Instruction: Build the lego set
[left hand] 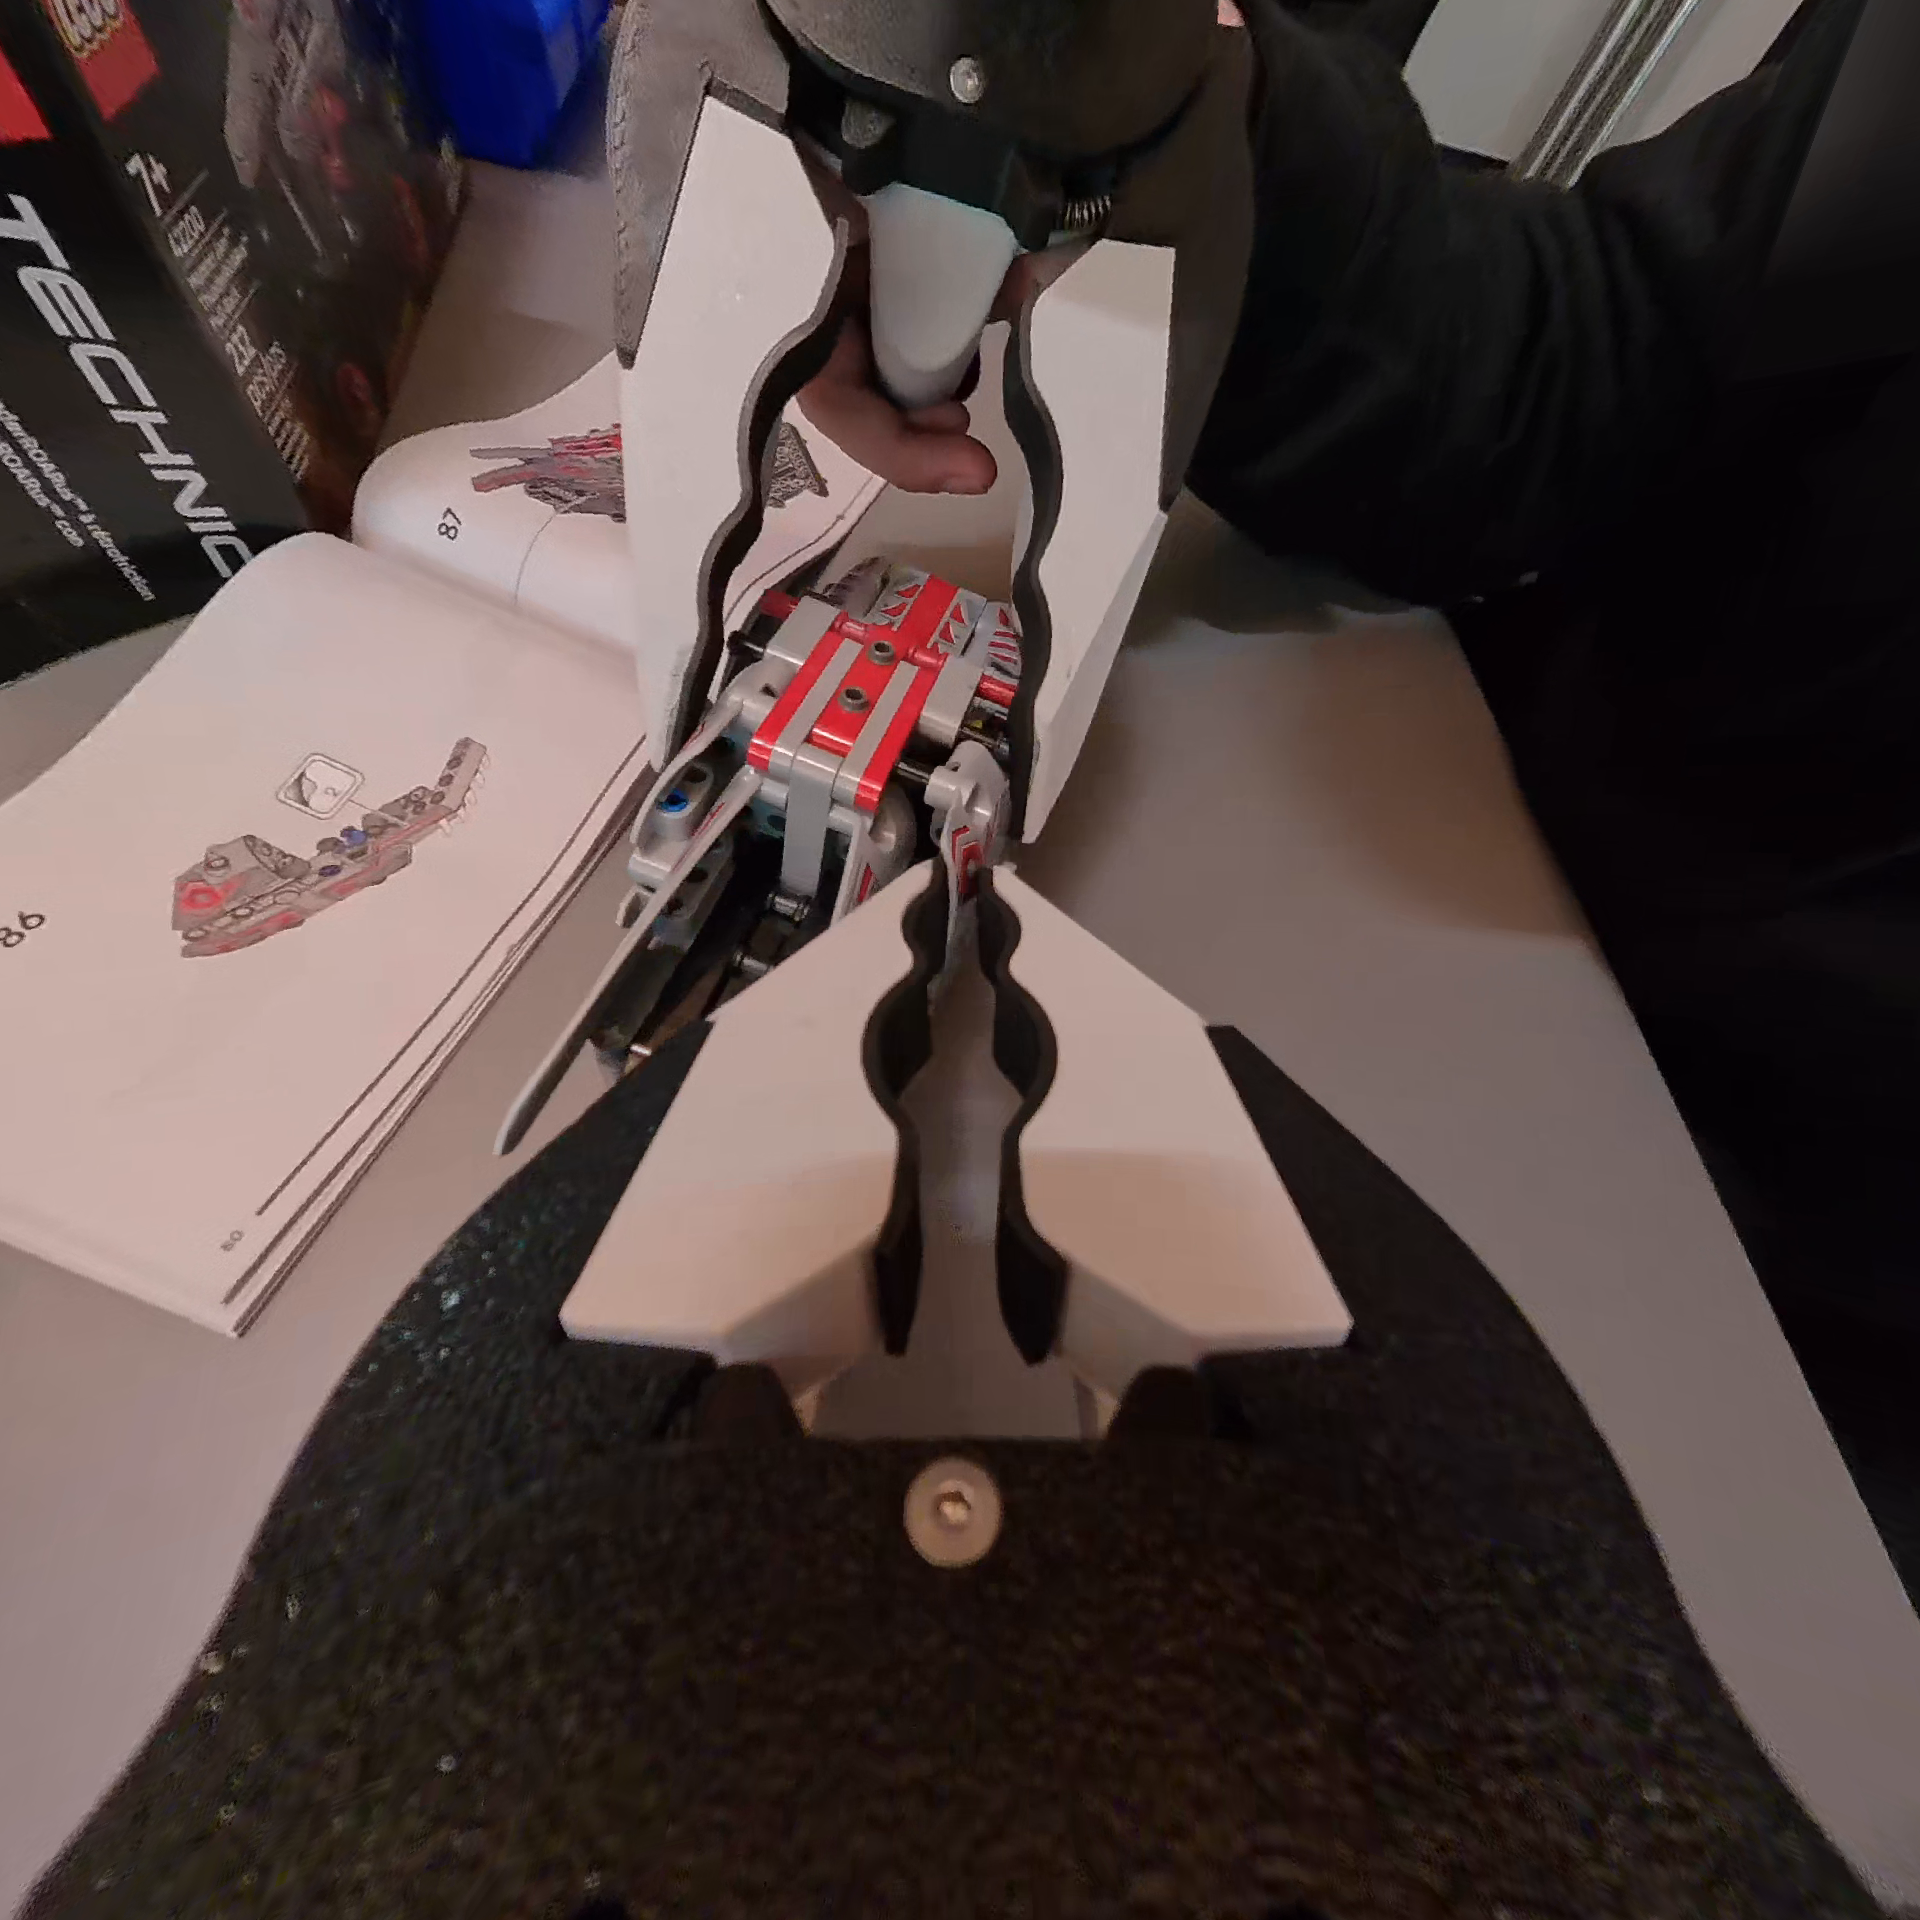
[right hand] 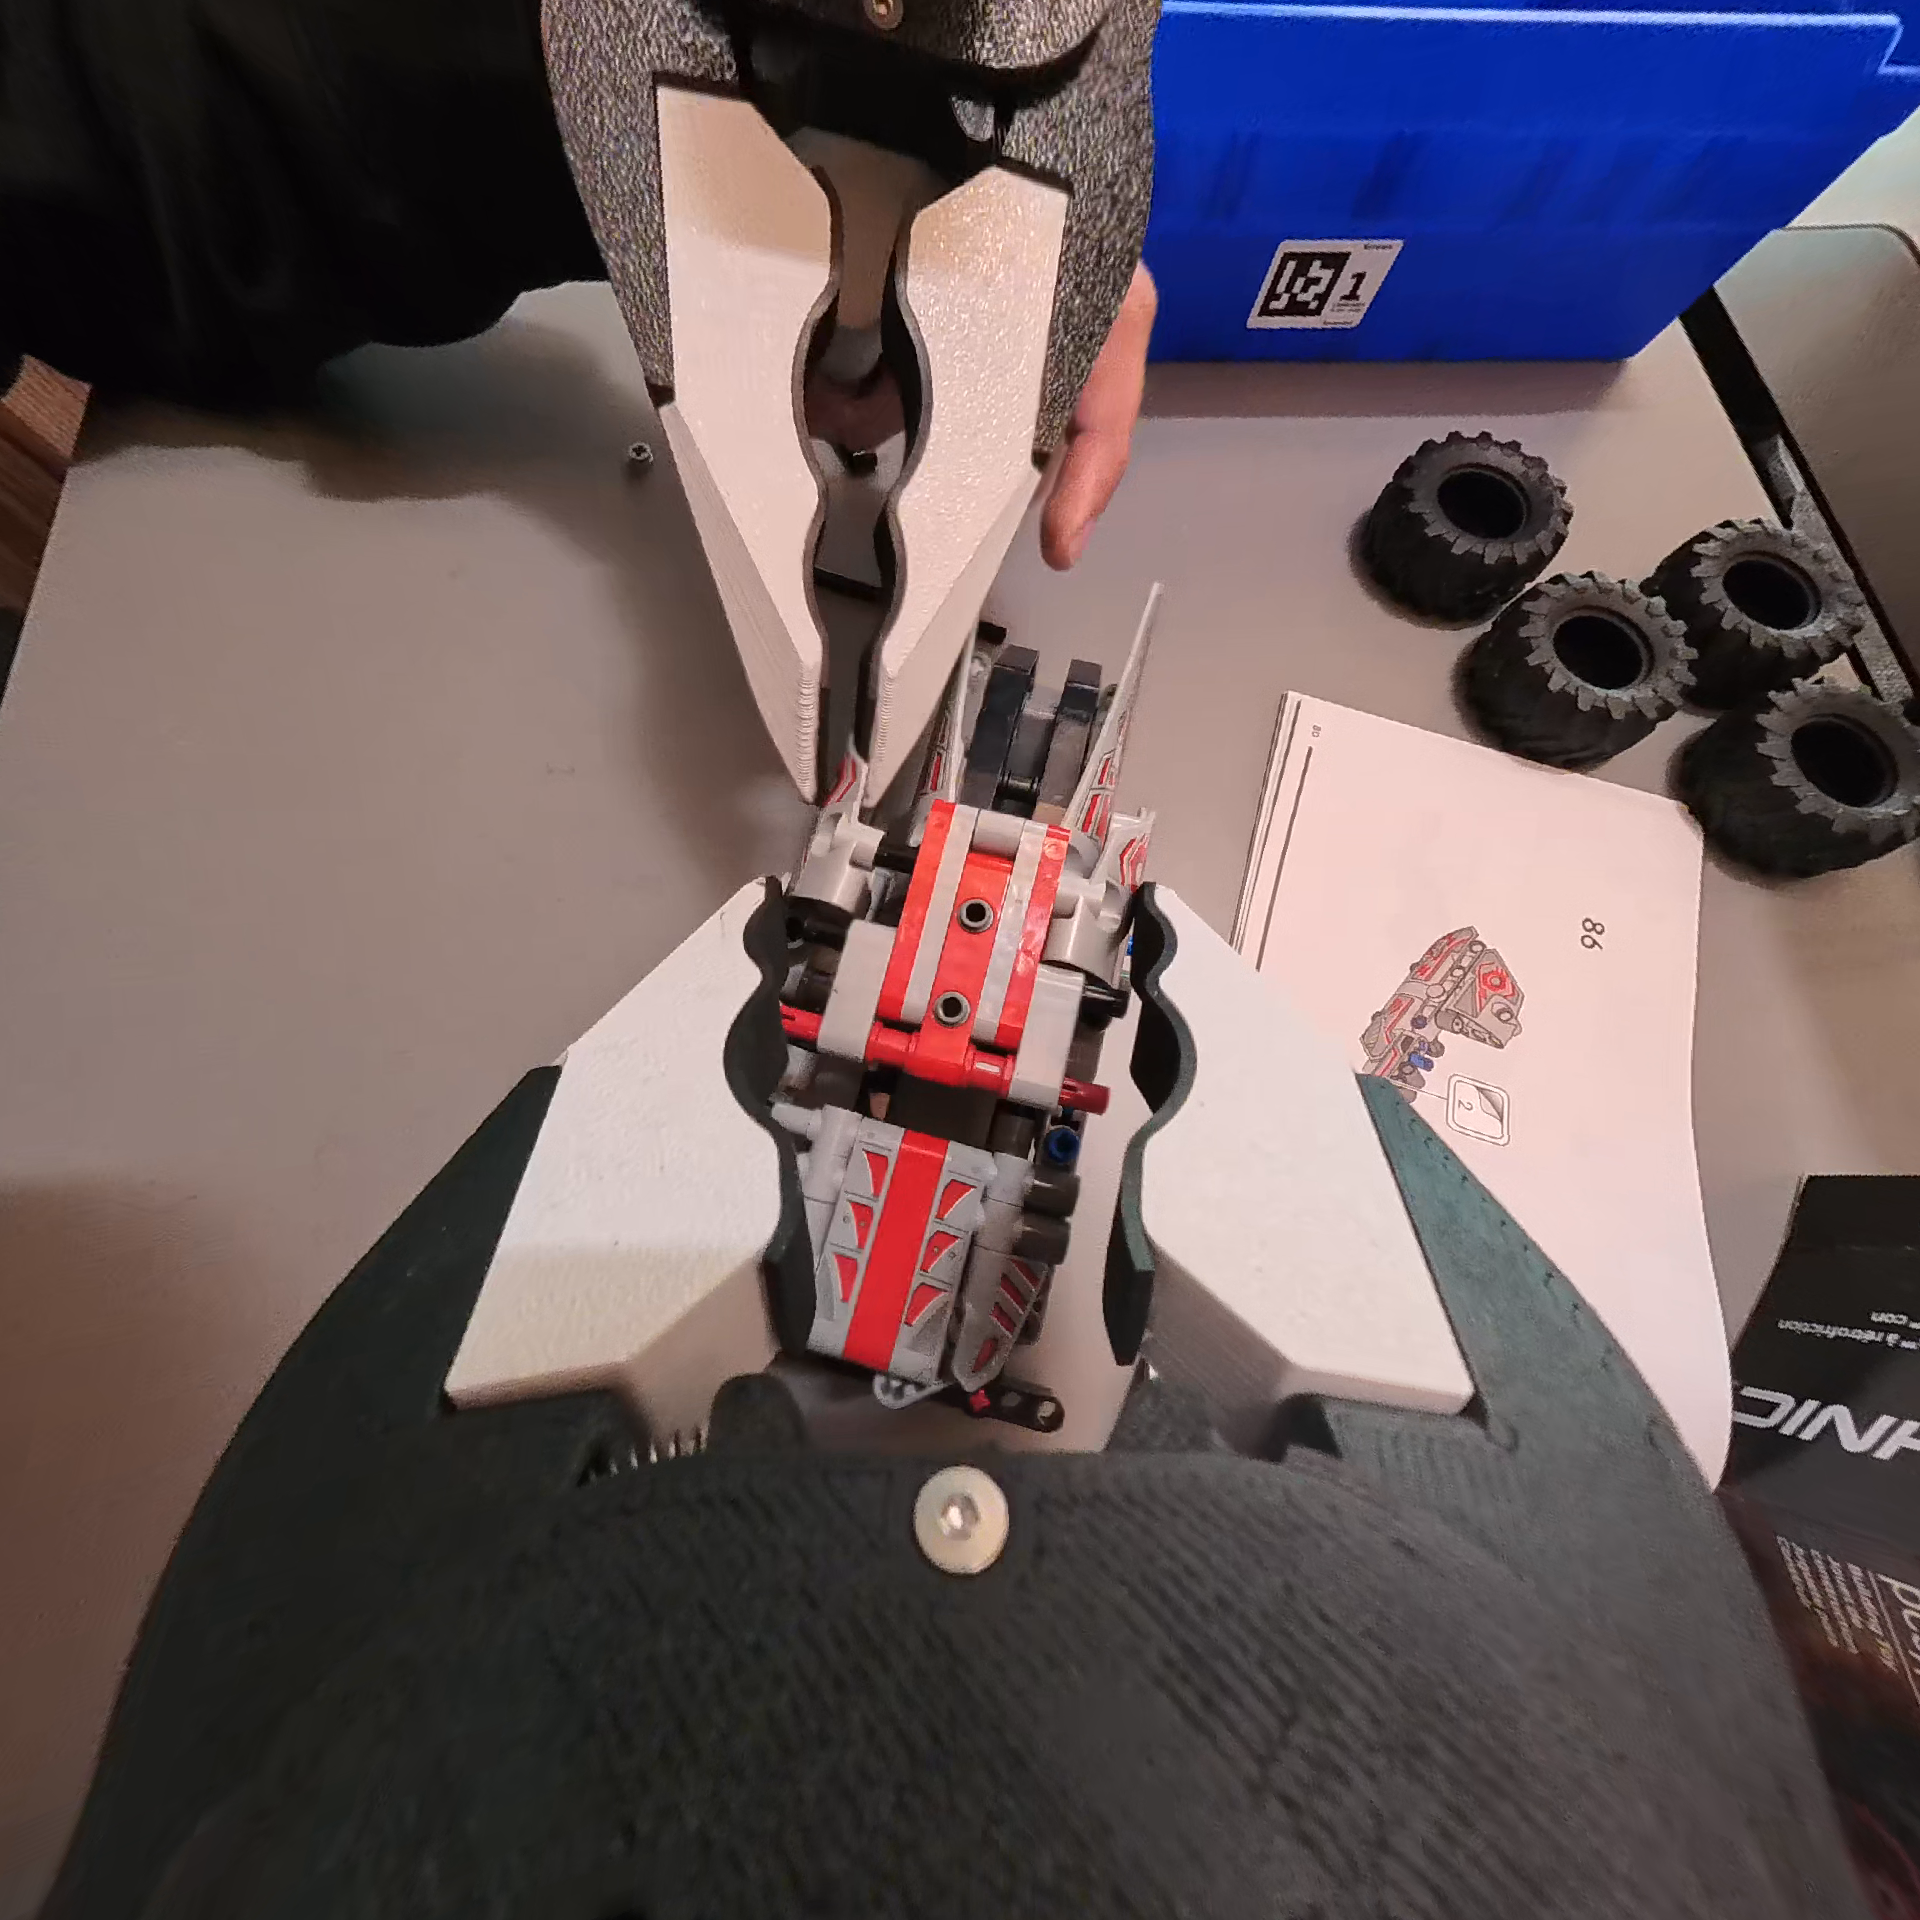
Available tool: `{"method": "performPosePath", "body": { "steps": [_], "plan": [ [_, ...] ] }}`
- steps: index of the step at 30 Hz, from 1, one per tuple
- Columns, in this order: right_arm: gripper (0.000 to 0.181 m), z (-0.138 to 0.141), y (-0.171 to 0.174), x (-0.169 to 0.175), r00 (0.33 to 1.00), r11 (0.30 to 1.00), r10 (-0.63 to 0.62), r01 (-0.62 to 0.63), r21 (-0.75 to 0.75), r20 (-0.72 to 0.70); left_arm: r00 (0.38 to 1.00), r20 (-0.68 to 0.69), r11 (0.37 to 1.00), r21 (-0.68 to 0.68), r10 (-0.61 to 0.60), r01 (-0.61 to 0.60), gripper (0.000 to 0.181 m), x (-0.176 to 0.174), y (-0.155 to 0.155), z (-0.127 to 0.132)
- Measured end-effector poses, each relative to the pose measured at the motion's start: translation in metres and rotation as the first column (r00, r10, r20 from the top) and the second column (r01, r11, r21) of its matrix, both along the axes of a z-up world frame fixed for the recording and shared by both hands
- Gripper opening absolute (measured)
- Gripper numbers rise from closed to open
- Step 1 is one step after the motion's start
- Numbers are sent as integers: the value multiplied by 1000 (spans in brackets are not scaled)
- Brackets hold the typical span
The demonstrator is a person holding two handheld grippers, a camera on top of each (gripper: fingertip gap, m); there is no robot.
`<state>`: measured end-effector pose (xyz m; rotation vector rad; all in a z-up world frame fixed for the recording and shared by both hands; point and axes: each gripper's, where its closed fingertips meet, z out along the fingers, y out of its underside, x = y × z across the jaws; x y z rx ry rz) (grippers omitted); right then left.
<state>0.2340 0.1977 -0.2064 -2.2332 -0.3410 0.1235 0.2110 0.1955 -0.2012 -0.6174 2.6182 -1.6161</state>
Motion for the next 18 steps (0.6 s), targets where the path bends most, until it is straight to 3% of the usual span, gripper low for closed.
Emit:
{"method": "performPosePath", "body": {
  "steps": [13, 18],
  "plan": [
    [65, 0, 0, 1, 1000, 1000, -4, 4, -5, 2, 998, 36, 997, 64, 42, -44, 4, 3, 0, 0],
    [65, 0, 3, 7, 999, 999, -52, 52, -4, 15, 990, 83, 983, 133, 114, -124, 5, 11, 5, 0]
  ]
}}
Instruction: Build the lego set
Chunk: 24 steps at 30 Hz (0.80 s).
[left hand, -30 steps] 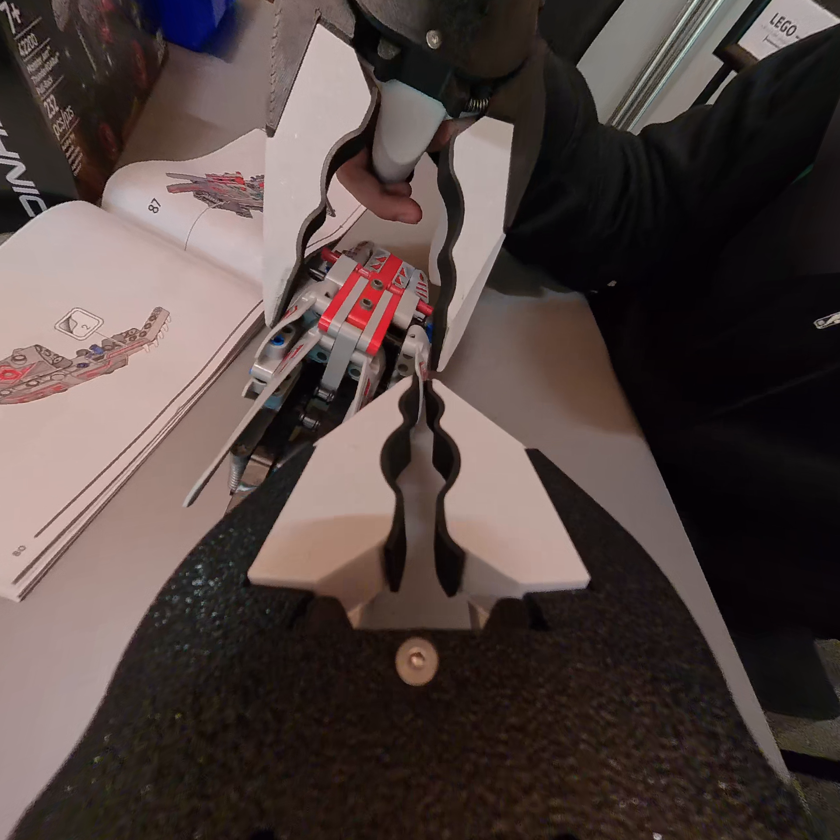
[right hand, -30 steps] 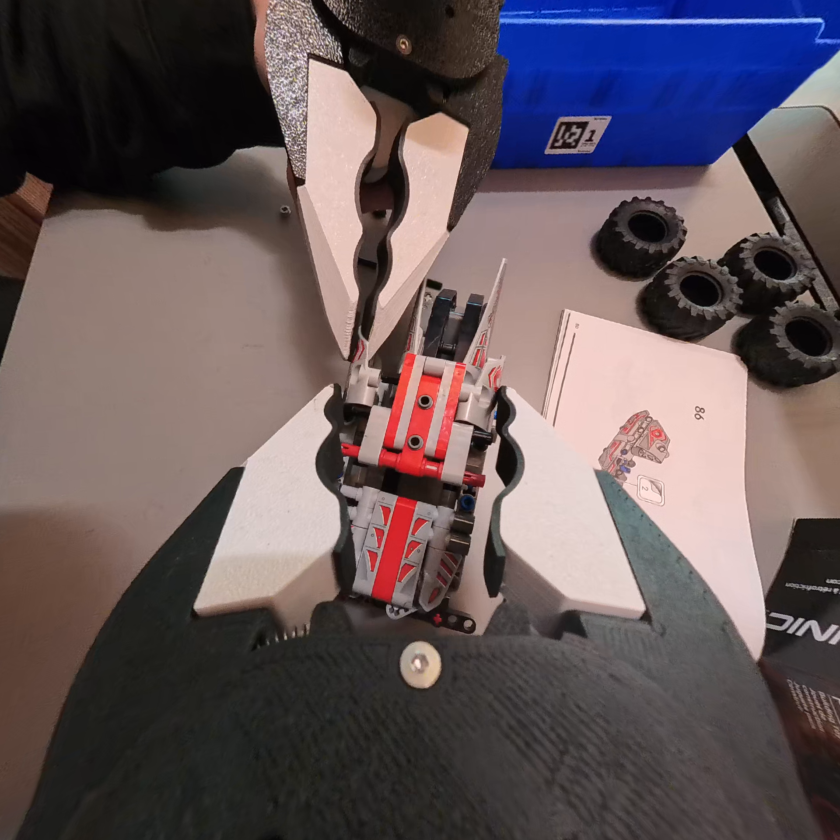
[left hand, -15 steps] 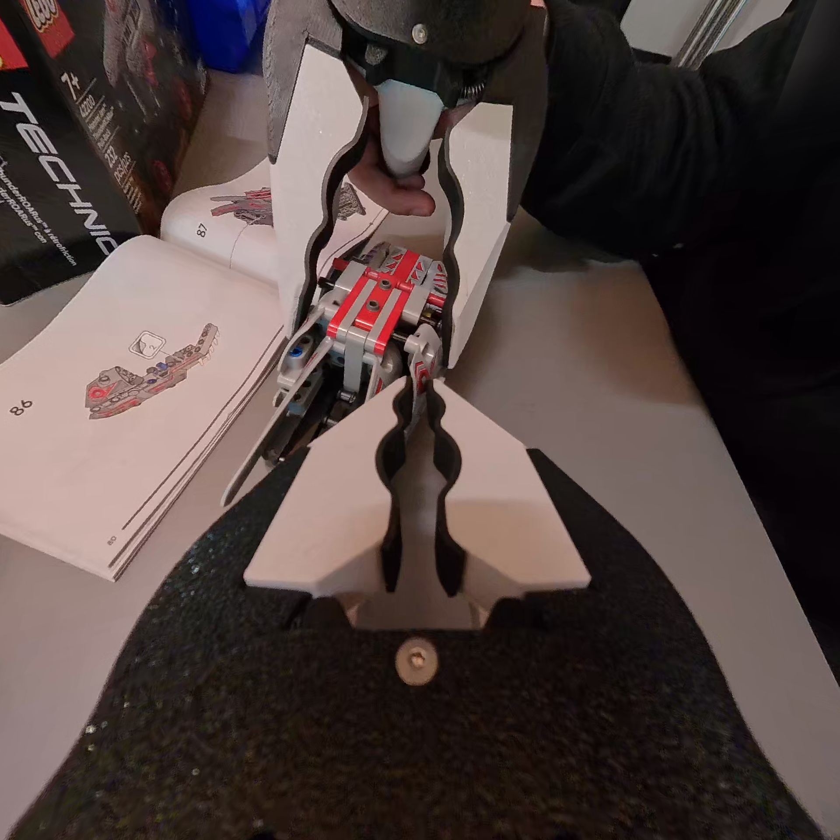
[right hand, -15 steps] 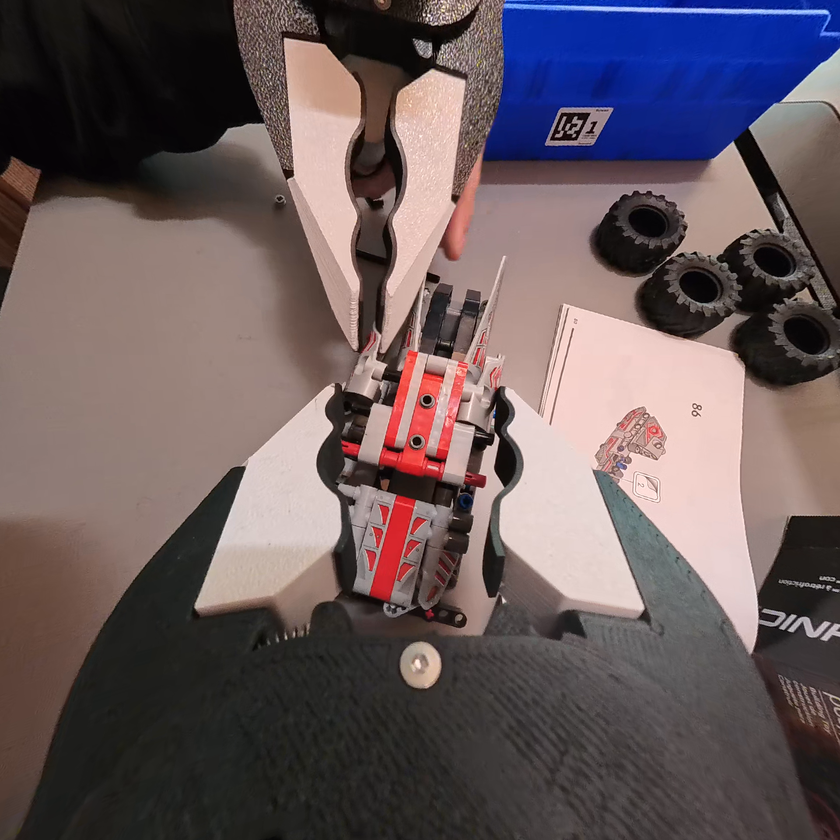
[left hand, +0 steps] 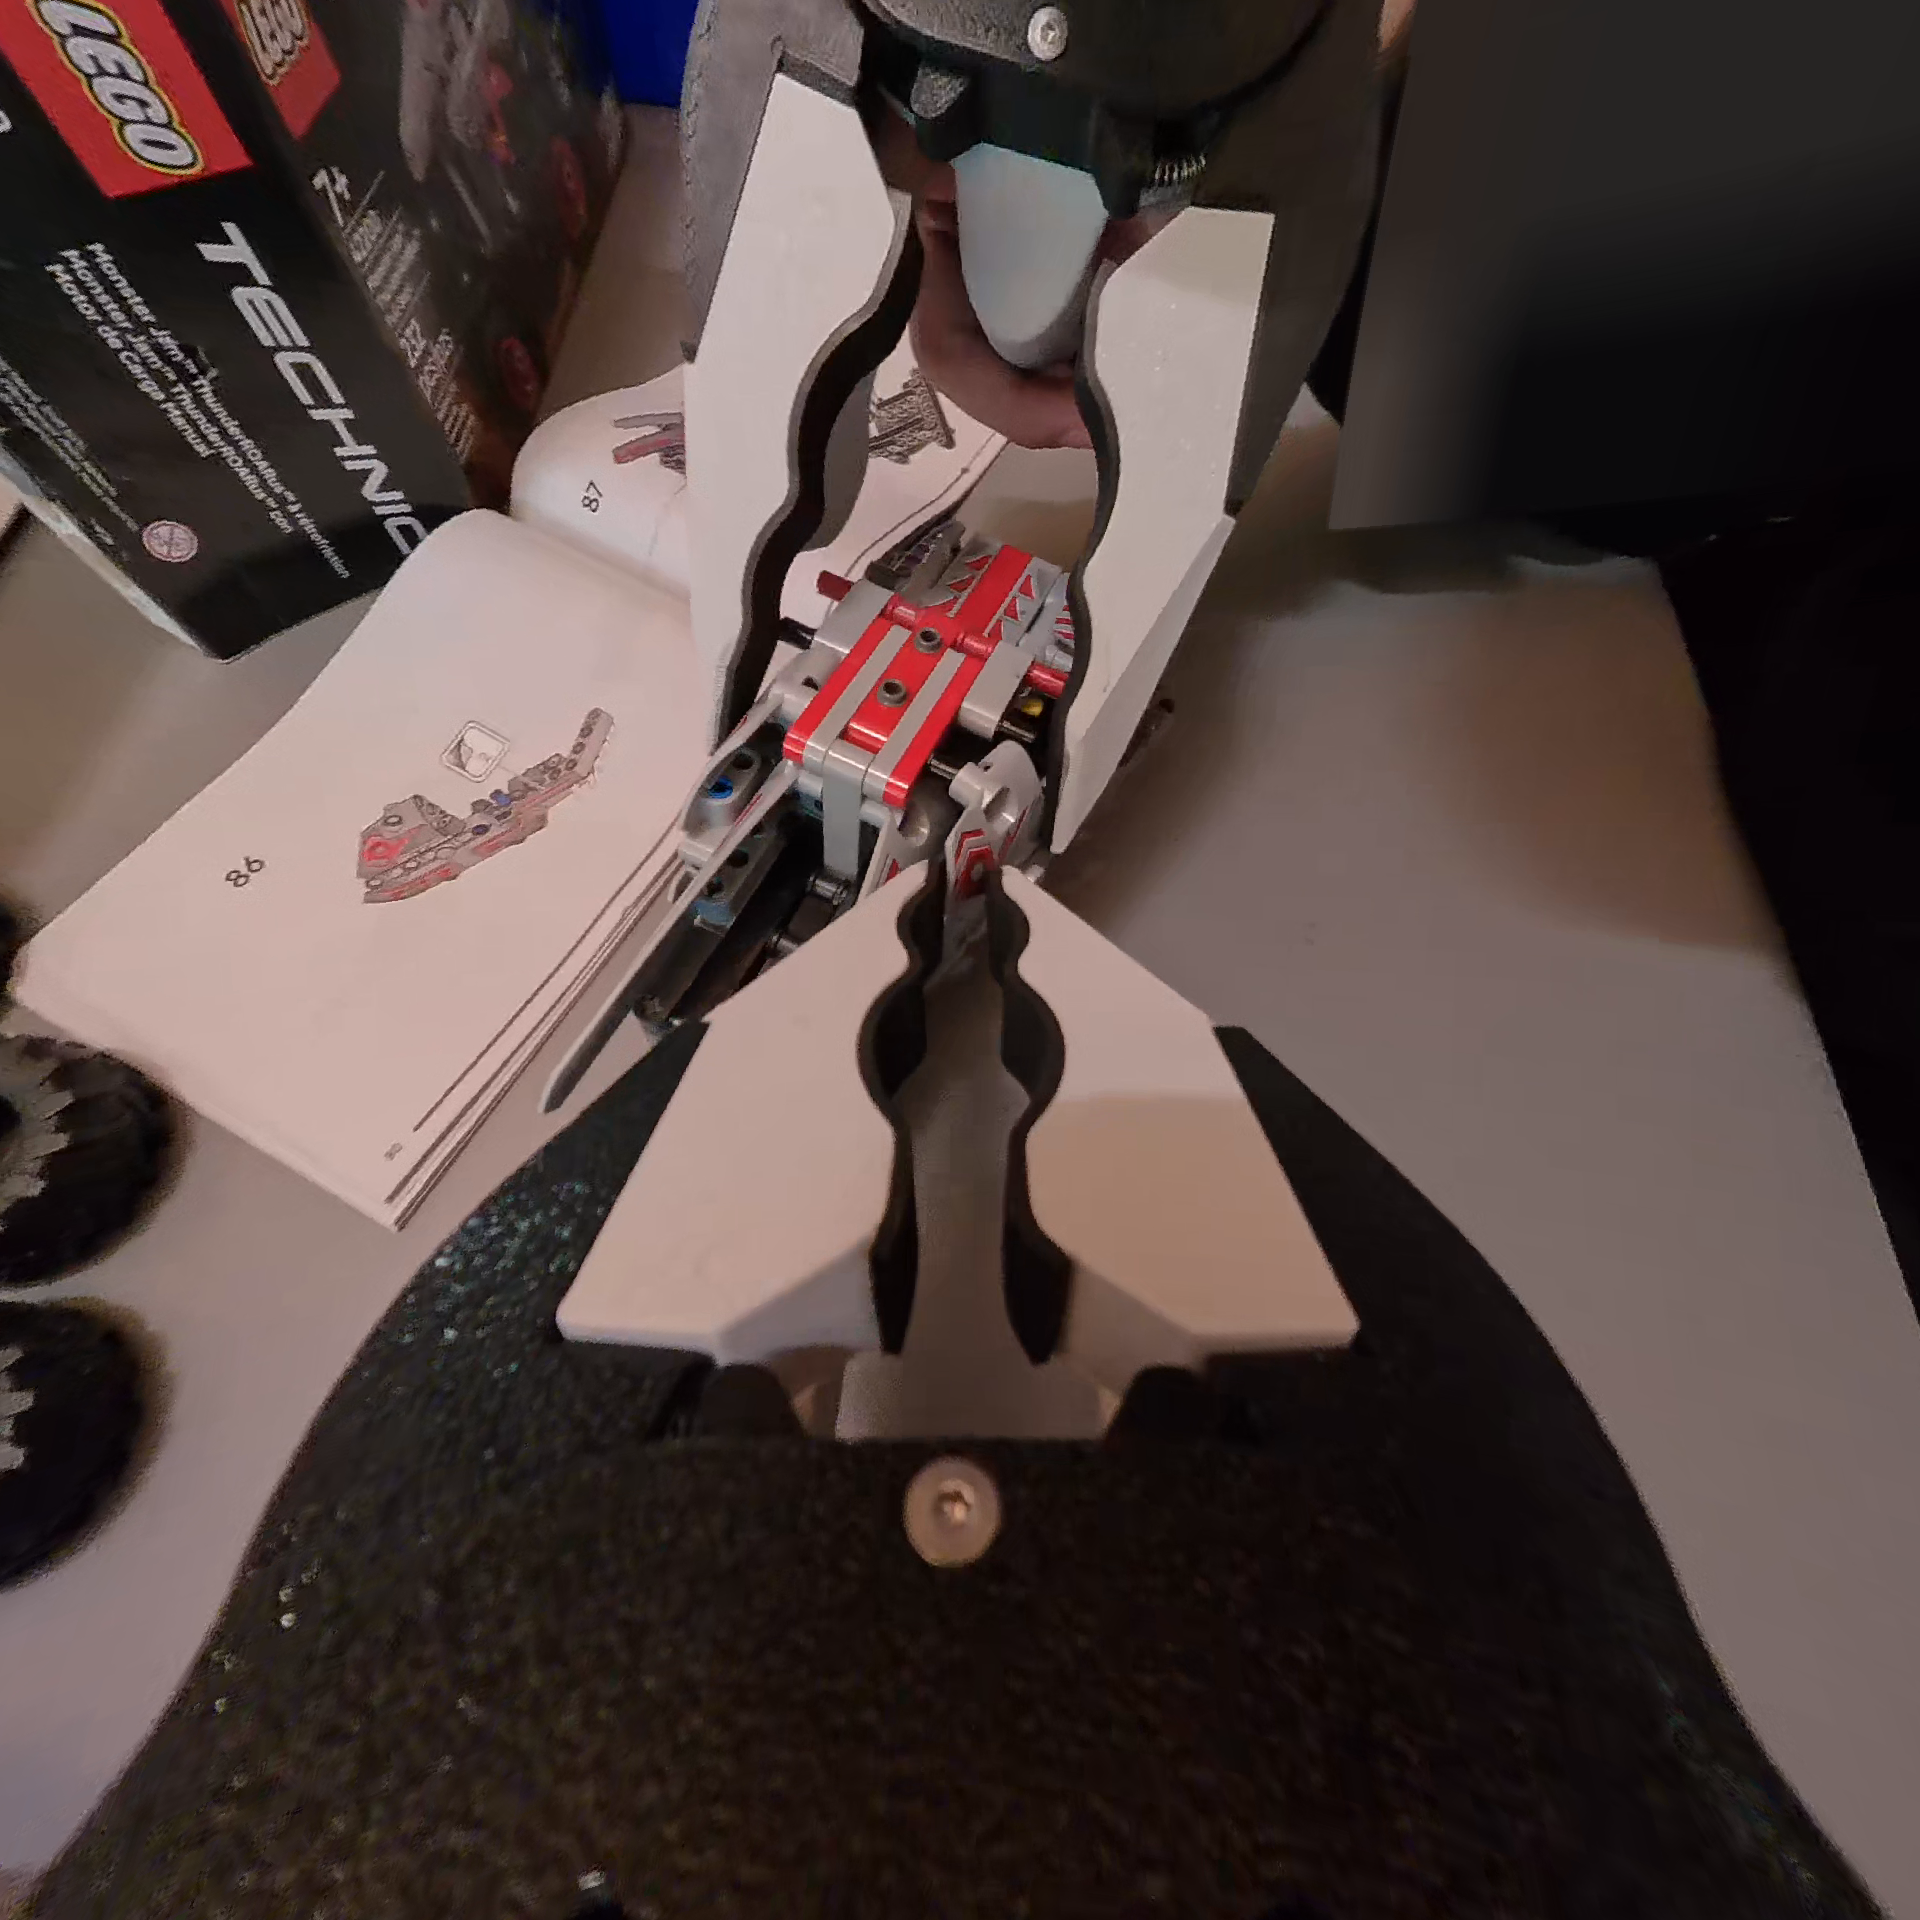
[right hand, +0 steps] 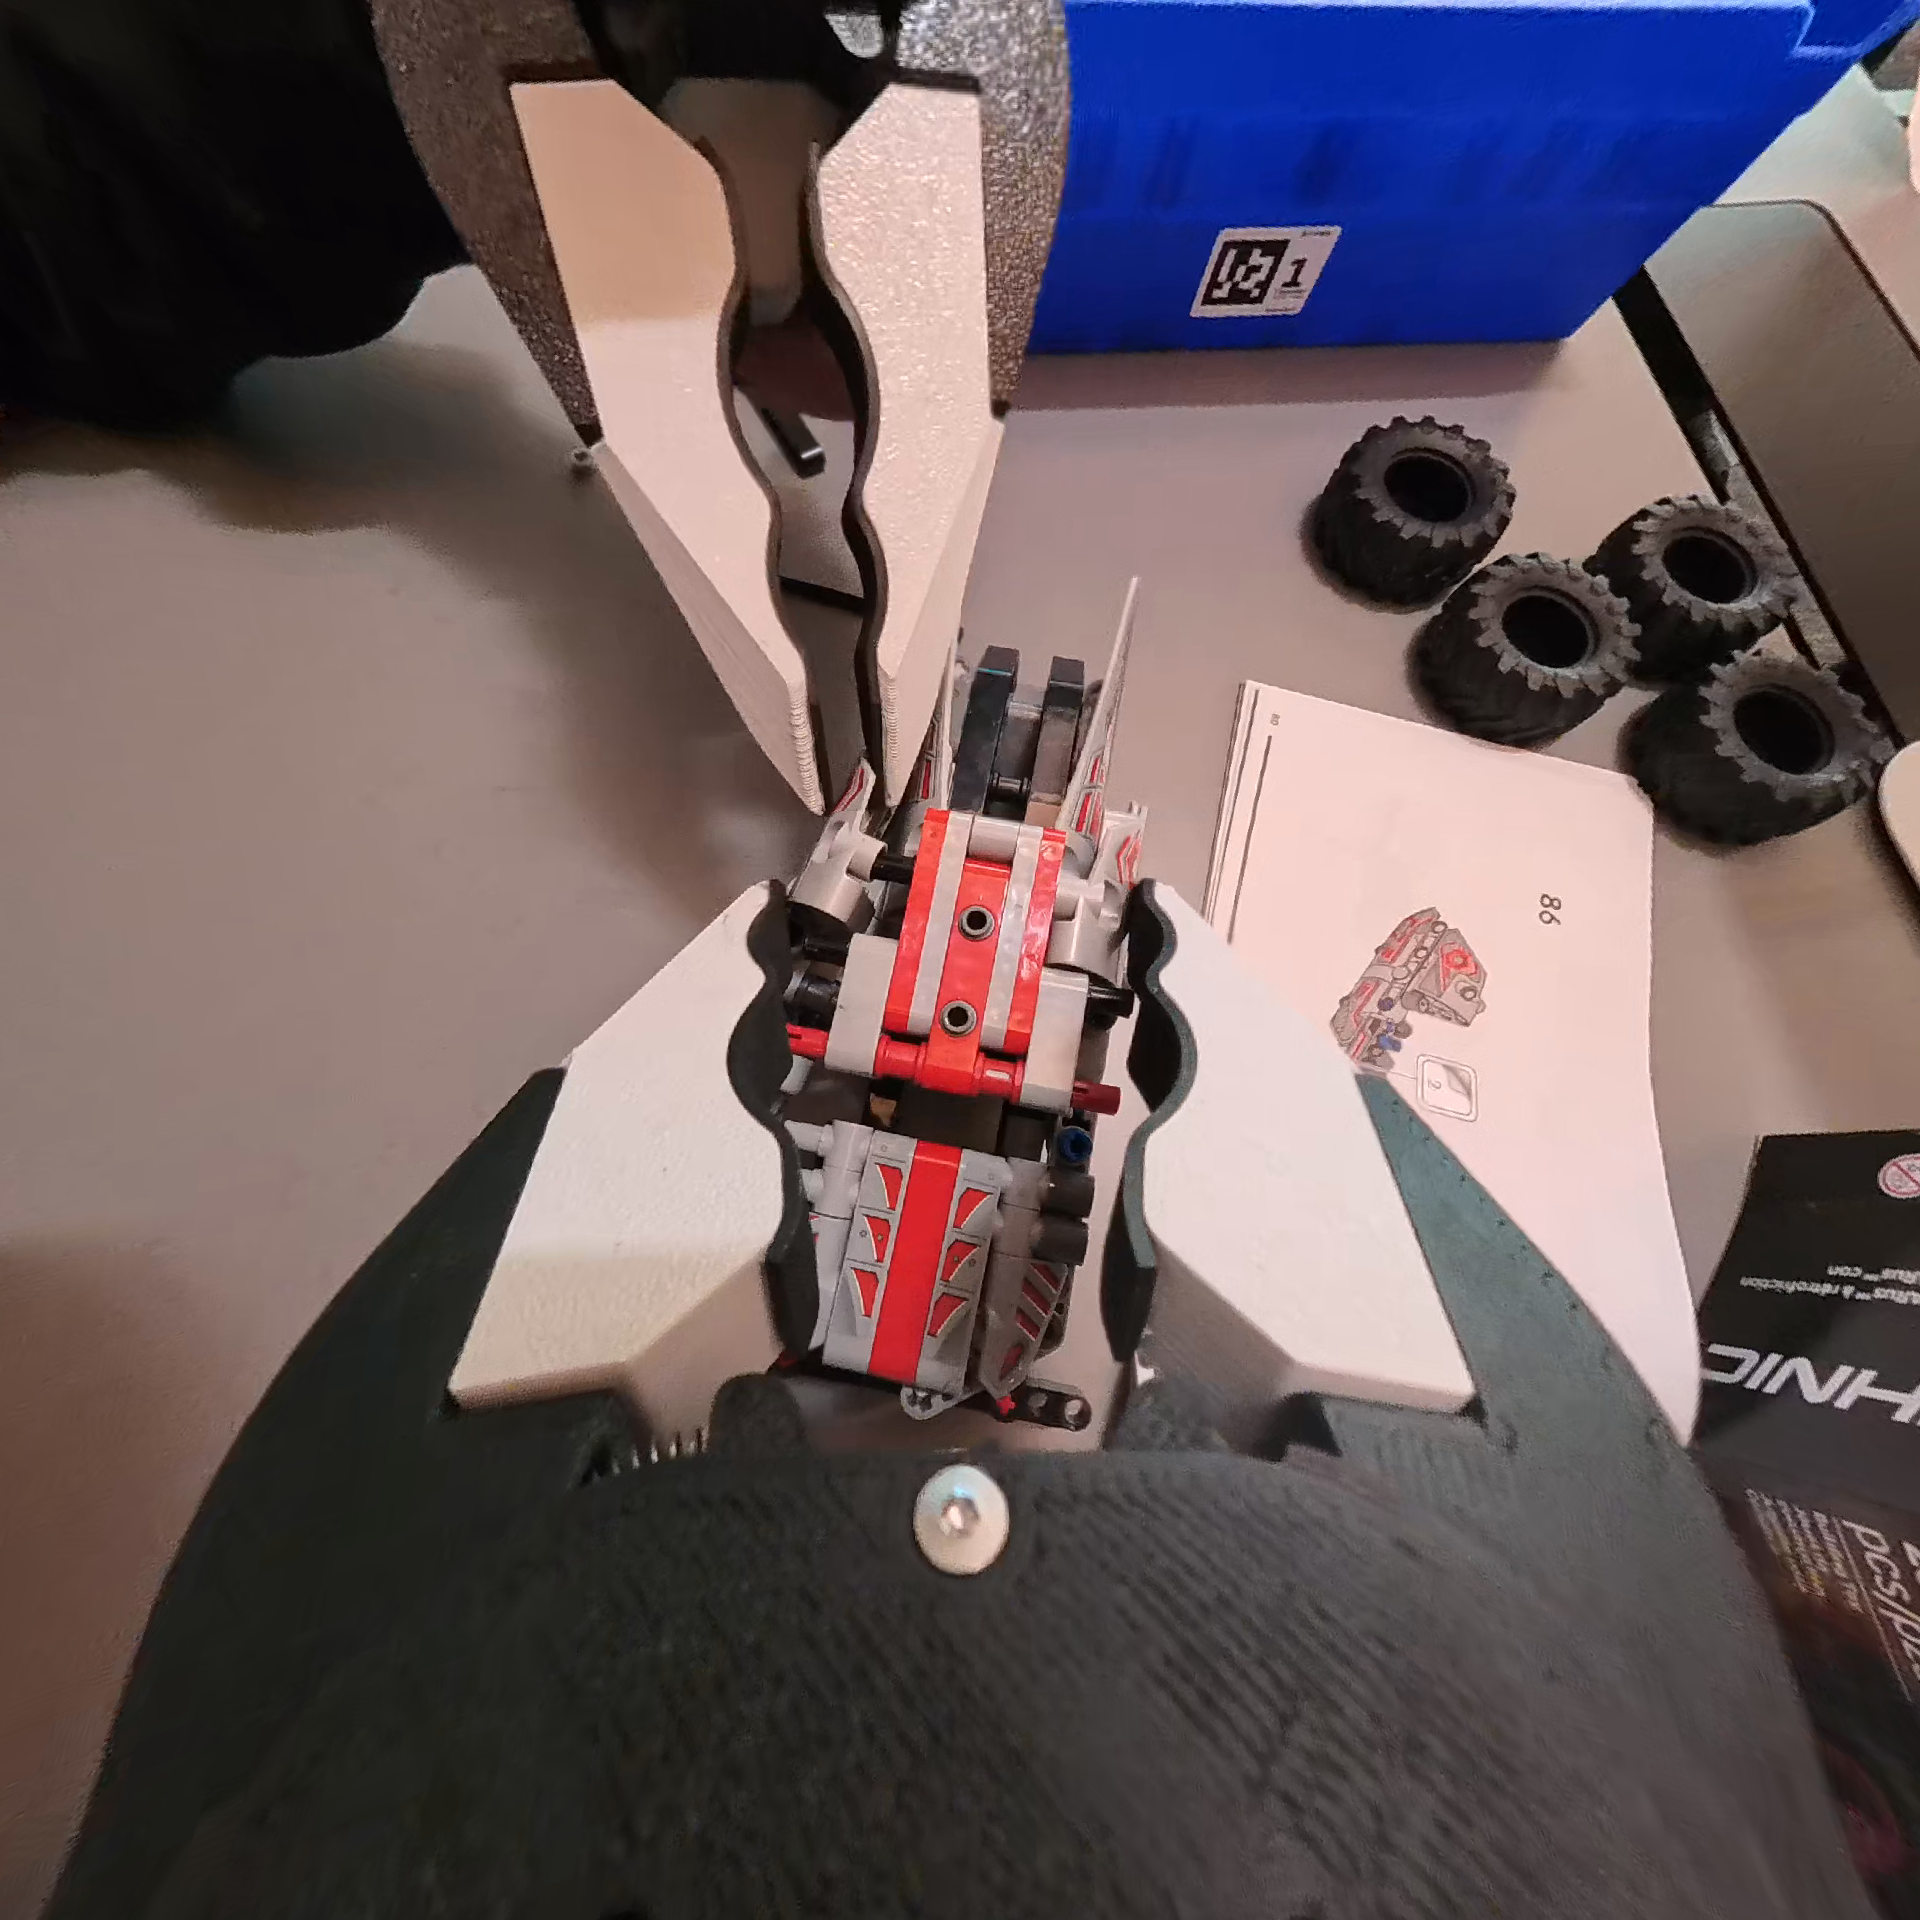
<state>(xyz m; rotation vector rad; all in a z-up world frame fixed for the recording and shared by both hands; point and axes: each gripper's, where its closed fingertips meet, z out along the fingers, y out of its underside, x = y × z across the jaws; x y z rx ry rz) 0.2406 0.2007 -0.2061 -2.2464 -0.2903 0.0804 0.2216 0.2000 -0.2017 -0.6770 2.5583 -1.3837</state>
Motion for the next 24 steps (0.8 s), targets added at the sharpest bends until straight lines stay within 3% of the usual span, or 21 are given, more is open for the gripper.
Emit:
{"method": "performPosePath", "body": {
  "steps": [12, 20, 24],
  "plan": [
    [66, 3, -1, 5, 998, 999, -37, 38, 23, -60, 997, -64, 998, -49, 32, -35, 3, 0, -4, 4],
    [65, 2, 1, 5, 1000, 999, -13, 14, 33, -24, 989, -149, 986, -163, 3, -28, 2, 0, -3, 2],
    [63, 1, 2, 3, 1000, 1000, 7, -8, 30, 17, 990, -139, 989, -145, 7, -27, 2, 1, -2, 1]
  ]
}}
